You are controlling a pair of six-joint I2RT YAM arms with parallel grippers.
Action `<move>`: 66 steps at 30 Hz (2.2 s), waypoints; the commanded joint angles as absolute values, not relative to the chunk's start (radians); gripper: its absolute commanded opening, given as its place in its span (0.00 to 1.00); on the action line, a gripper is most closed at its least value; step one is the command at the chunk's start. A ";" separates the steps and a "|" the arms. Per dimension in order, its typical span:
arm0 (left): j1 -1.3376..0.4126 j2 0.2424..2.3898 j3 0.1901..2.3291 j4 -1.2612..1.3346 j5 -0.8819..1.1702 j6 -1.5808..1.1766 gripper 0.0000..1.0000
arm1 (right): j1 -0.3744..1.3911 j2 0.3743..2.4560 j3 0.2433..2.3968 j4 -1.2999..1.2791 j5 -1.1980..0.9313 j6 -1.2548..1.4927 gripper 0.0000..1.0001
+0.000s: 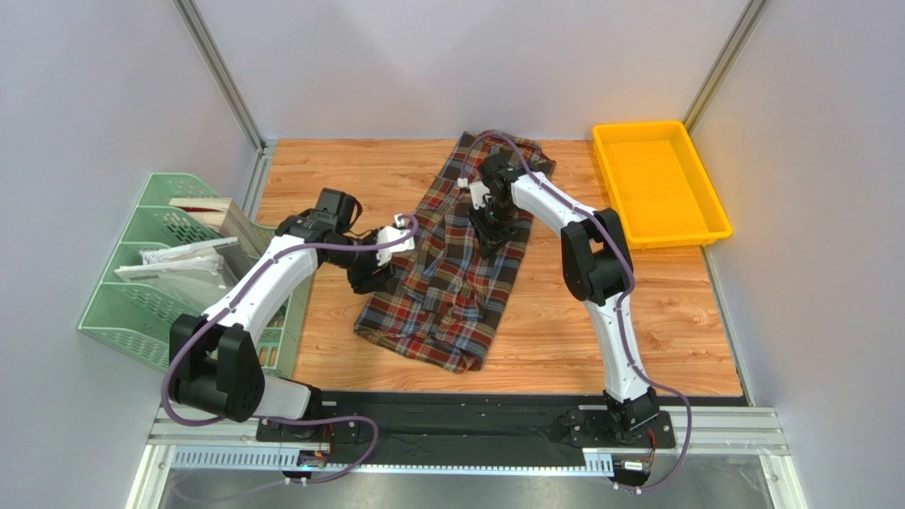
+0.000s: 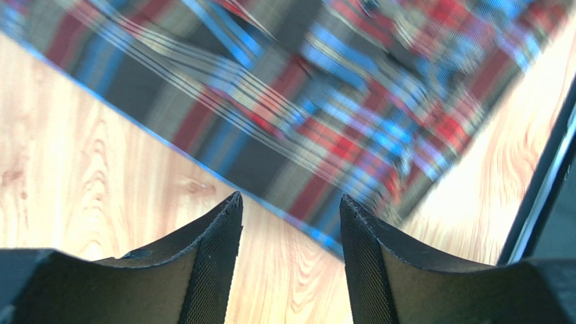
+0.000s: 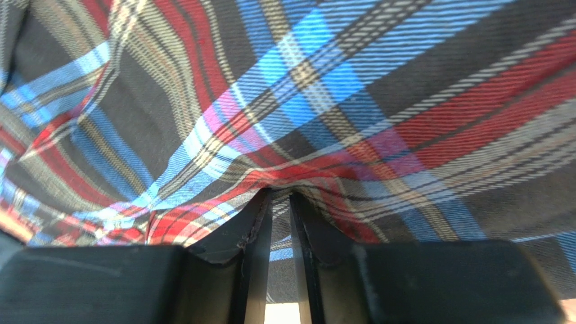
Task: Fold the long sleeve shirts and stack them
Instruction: Fold the shirt
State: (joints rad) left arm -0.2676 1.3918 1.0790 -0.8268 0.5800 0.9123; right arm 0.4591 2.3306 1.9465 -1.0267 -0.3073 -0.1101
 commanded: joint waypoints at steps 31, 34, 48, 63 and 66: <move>-0.916 1.789 1.117 -0.974 0.405 0.772 0.33 | 0.350 2.059 1.826 -1.135 -0.334 -0.267 0.37; -0.897 1.725 1.126 -0.963 0.474 0.694 0.41 | 0.353 2.068 1.770 -1.097 -0.339 -0.249 0.36; -0.425 1.659 1.248 -0.660 0.710 0.247 0.49 | 0.394 2.318 1.870 -1.025 -0.255 -0.229 0.34; -0.345 1.312 1.272 -0.741 0.718 0.526 0.79 | 0.379 1.785 1.771 -1.080 -0.397 -0.368 0.59; -0.347 1.208 1.241 -0.779 0.805 0.635 0.99 | 0.380 1.551 1.613 -0.970 -0.432 -0.405 0.73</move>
State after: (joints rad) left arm -0.3462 1.3590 1.2545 -0.7101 0.6968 0.4488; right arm 0.3817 1.8782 1.7378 -1.0767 -0.3382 -0.3107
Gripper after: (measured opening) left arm 0.952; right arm 0.644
